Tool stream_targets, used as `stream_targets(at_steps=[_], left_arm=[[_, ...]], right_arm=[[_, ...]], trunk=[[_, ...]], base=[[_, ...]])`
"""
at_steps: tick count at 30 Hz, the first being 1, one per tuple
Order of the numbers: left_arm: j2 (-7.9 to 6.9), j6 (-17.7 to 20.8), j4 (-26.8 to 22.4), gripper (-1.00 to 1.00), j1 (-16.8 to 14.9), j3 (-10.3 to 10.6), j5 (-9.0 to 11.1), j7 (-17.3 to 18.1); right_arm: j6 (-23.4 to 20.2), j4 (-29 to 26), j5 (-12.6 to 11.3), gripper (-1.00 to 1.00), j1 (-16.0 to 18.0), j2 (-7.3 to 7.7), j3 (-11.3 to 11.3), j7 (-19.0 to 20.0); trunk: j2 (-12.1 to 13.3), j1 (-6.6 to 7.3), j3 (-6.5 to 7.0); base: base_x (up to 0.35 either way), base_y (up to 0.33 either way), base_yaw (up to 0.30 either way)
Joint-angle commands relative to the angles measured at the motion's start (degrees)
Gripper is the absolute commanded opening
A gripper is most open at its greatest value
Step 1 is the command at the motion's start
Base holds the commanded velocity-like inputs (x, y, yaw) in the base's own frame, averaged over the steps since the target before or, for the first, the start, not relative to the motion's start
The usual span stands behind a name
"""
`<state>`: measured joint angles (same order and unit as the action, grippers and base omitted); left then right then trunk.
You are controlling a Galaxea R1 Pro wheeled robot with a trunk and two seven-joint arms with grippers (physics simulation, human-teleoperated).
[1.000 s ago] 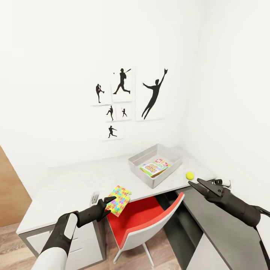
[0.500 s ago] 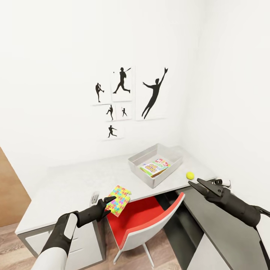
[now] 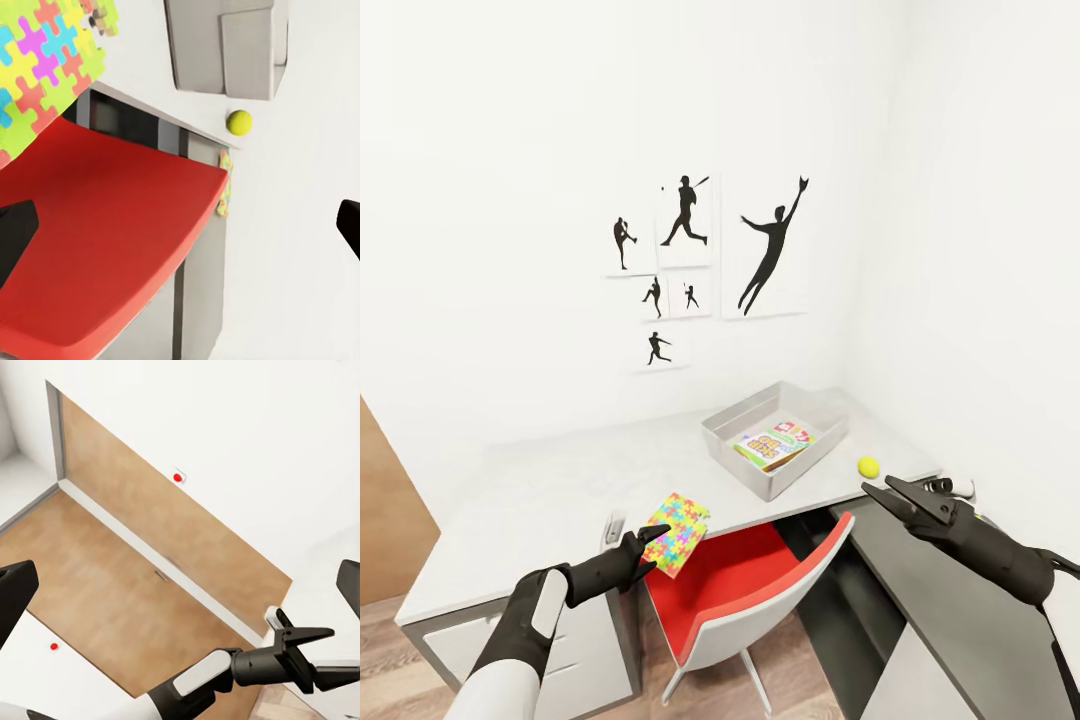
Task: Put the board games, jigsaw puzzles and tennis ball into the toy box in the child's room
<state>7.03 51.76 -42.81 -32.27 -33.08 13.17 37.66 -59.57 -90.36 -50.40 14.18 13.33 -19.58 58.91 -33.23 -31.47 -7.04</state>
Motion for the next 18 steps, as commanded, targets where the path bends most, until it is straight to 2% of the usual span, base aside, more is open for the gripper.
stream_targets(at_steps=[1, 18], left_arm=[[0.09, 0.3, 0.1, 1.0, -0.1, -0.3, -0.2, 0.3], [0.04, 0.3, 2.0, 1.0, -0.1, -0.4, -0.2, 0.2]], right_arm=[[-0.2, 0.0, 0.1, 1.0, 0.1, -0.04, -0.1, 0.2], [-0.2, 0.0, 0.1, 1.0, 0.1, -0.82, -0.1, 0.2]], trunk=[[-0.5, -0.25, -0.29], [-7.3, -3.98, -3.34]], base=[[0.0, 0.0, 0.0], [0.0, 0.0, 0.0]])
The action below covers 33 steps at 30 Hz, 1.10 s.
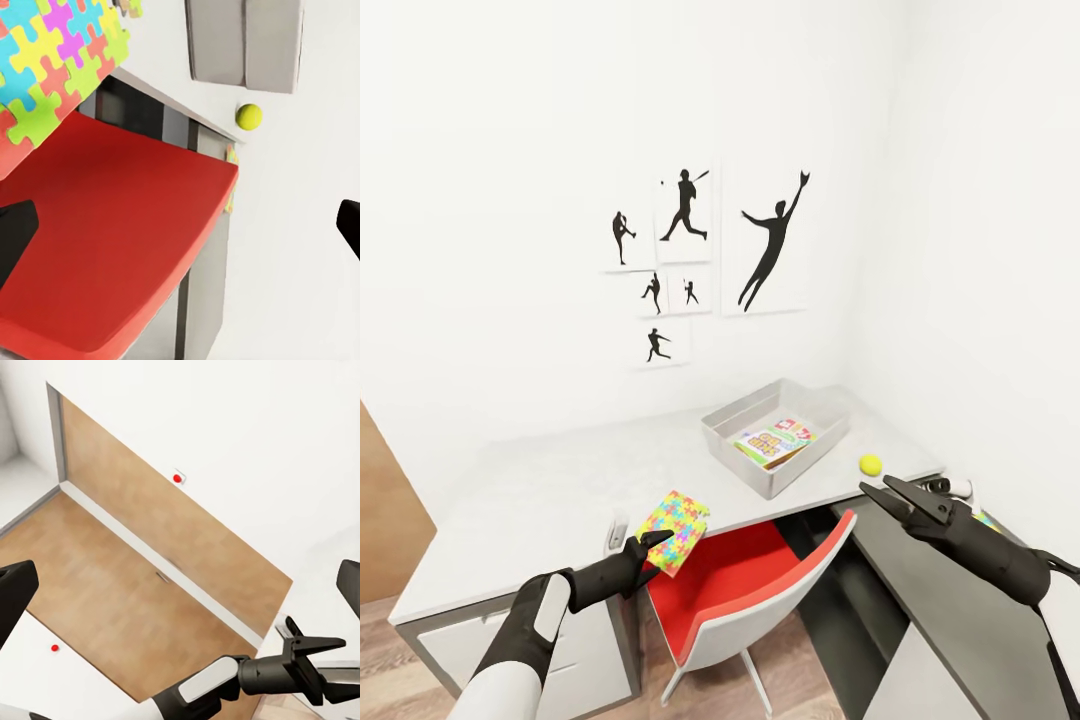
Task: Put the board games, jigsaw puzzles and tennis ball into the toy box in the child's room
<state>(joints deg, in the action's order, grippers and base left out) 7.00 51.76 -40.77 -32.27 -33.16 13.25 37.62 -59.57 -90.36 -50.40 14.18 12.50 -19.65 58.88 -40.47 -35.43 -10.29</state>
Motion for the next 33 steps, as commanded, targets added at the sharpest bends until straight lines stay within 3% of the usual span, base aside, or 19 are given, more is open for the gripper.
stream_targets(at_steps=[1, 13, 33], left_arm=[[0.06, 0.3, 0.0, 1.0, -0.1, -0.3, -0.2, 0.3], [0.04, 0.3, 0.0, 1.0, -0.1, -0.3, -0.3, 0.3], [0.39, 0.3, 0.6, 1.0, -0.1, -0.3, -0.3, 0.3]], right_arm=[[-0.2, 0.0, 0.1, 1.0, 0.1, 0.0, 0.0, 0.2], [-0.2, 0.0, 0.1, 1.0, 0.1, -0.02, 0.0, 0.2], [-0.2, 0.0, 0.1, 1.0, 0.1, -0.24, 0.0, -1.3]], trunk=[[-0.5, -0.24, -0.28], [-5.3, -2.88, -2.43], [-5.3, -2.88, -2.43]], base=[[0.0, 0.0, 0.0], [0.0, 0.0, 0.0], [-0.021, 0.021, 0.0]])
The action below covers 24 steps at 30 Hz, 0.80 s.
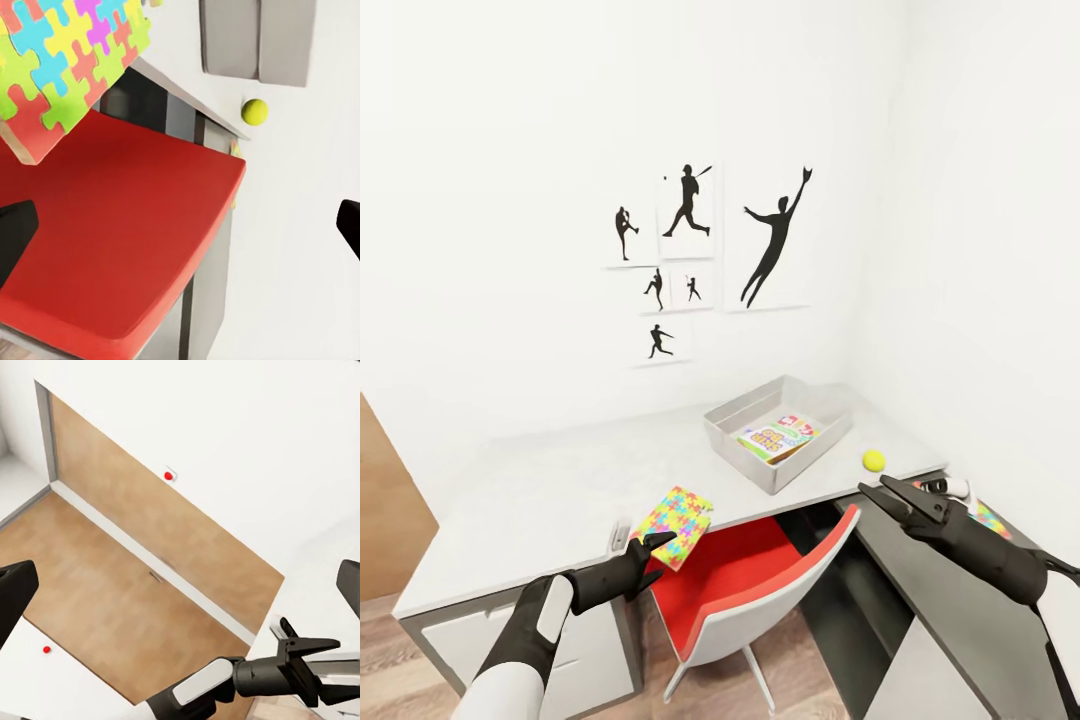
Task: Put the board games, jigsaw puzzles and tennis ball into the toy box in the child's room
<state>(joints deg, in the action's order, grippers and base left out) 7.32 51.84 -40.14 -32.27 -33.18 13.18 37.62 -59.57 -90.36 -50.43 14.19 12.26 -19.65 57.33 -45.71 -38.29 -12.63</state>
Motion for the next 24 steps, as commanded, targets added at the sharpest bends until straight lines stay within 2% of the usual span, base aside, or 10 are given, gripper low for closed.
stream_targets(at_steps=[1, 10, 24], left_arm=[[0.07, 0.2, 0.0, 1.0, -0.1, -0.3, -0.2, 0.3], [-0.02, 0.2, 0.0, 1.0, -0.1, -0.4, -0.2, 0.3], [-0.28, 0.3, 0.1, 1.0, -0.1, -0.4, -0.2, 0.4]], right_arm=[[-0.2, 0.0, 0.2, 1.0, 0.1, -0.06, 0.0, 0.2], [-0.2, 0.0, 0.2, 1.0, 0.1, -0.29, 0.0, 0.1], [-0.2, 0.0, 0.2, 1.0, 0.1, -0.3, 0.0, 0.1]], trunk=[[-0.1, -0.01, -0.09], [-0.1, -0.01, -0.09], [-5.7, -3.08, -2.6]], base=[[-0.009, 0.018, 0.0], [-0.002, 0.004, 0.0], [0.0, 0.0, 0.0]])
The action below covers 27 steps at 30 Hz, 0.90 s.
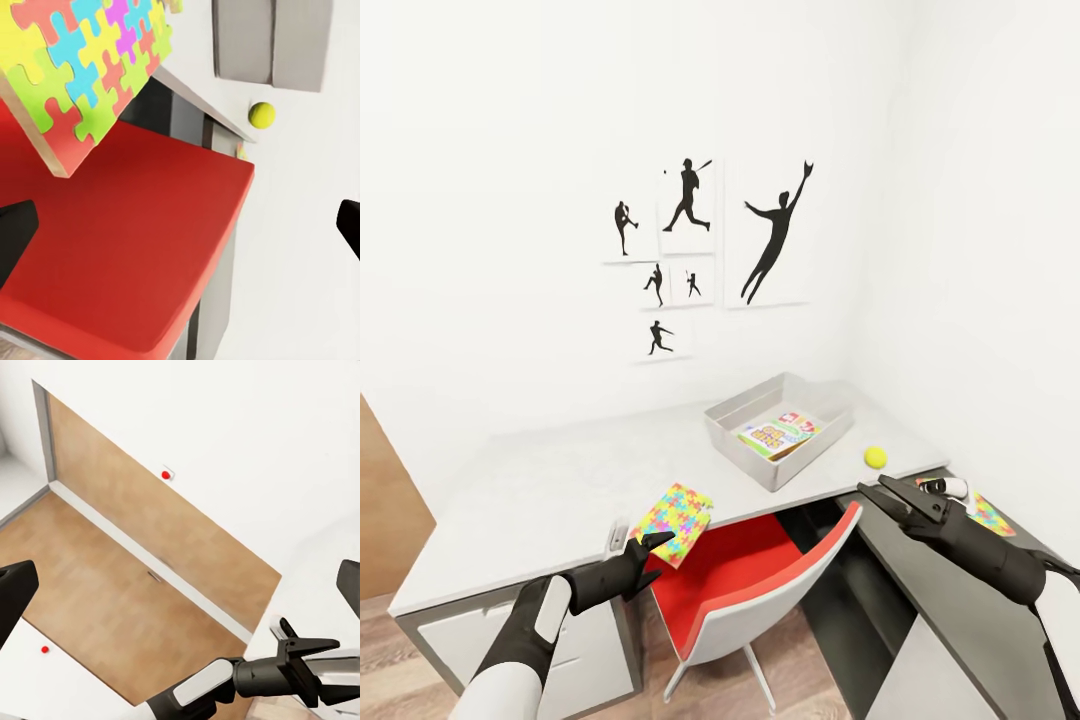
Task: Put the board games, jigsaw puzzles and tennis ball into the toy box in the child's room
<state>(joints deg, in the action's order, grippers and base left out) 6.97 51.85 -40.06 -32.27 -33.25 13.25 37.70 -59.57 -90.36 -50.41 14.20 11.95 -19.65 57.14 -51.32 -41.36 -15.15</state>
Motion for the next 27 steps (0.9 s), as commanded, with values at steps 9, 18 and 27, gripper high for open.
stream_targets(at_steps=[9, 18, 27], left_arm=[[0.06, 0.3, 0.0, 1.0, -0.1, -0.3, -0.2, 0.3], [0.06, 0.3, 0.0, 1.0, -0.1, -0.3, -0.2, 0.3], [0.02, 0.3, 0.0, 1.0, -0.1, -0.3, -0.2, 0.3]], right_arm=[[-0.2, 0.0, 0.1, 1.0, 0.0, 0.01, -0.1, 0.3], [-0.2, 0.0, 0.1, 1.0, 0.1, 0.01, -0.1, 0.3], [-0.2, 0.0, 0.1, 1.0, 0.0, 0.01, 0.0, 0.2]], trunk=[[-3.7, -1.99, -1.7], [-7.3, -3.97, -3.32], [-10.9, -5.94, -4.93]], base=[[0.0, 0.0, 0.0], [0.0, 0.0, 0.0], [0.0, 0.0, 0.0]])
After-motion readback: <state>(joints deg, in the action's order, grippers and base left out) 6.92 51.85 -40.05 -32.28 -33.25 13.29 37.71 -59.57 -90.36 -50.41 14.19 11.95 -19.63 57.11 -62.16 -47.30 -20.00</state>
